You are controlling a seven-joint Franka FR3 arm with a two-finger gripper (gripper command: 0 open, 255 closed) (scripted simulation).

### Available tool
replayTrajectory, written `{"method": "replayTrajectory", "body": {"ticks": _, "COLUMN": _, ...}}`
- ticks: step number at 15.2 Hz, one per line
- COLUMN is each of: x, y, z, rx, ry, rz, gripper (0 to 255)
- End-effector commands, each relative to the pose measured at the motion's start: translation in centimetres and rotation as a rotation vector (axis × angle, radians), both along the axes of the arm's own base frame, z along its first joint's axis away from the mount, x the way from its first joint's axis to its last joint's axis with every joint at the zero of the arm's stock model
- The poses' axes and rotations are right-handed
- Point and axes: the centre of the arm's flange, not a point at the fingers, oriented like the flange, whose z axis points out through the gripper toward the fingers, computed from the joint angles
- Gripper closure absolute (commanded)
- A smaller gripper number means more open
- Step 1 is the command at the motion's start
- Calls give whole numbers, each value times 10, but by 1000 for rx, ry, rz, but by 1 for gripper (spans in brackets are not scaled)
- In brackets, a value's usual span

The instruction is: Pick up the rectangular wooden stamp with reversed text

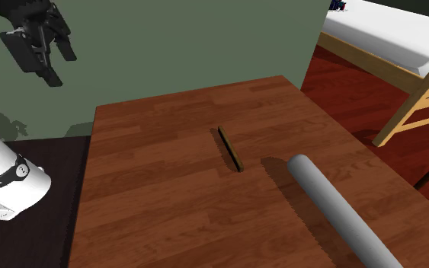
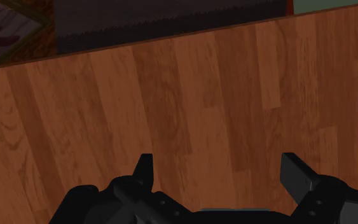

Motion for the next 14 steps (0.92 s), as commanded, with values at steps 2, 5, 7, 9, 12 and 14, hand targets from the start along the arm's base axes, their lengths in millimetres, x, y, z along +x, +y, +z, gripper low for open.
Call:
{"method": "replayTrajectory", "body": {"ticks": 2, "x": 7, "y": 8, "z": -7, "rx": -2, "ry": 2, "rz": -36, "gripper": 0}}
{"method": "replayTrajectory", "body": {"ticks": 5, "x": 30, "y": 32, "z": -30, "rx": -7, "ry": 10, "rz": -145, "gripper": 0}}
{"method": "replayTrajectory", "body": {"ticks": 7, "x": 47, "y": 46, "z": -44, "rx": -11, "ry": 15, "rz": -218, "gripper": 0}}
{"method": "replayTrajectory", "body": {"ticks": 9, "x": 64, "y": 59, "z": -60, "rx": -14, "ry": 20, "rz": -290, "gripper": 0}}
{"method": "replayTrajectory", "body": {"ticks": 12, "x": 92, "y": 75, "z": -82, "rx": -20, "ry": 27, "rz": -399, "gripper": 0}}
{"method": "replayTrajectory", "body": {"ticks": 14, "x": 112, "y": 85, "z": -98, "rx": -23, "ry": 32, "rz": -471, "gripper": 0}}
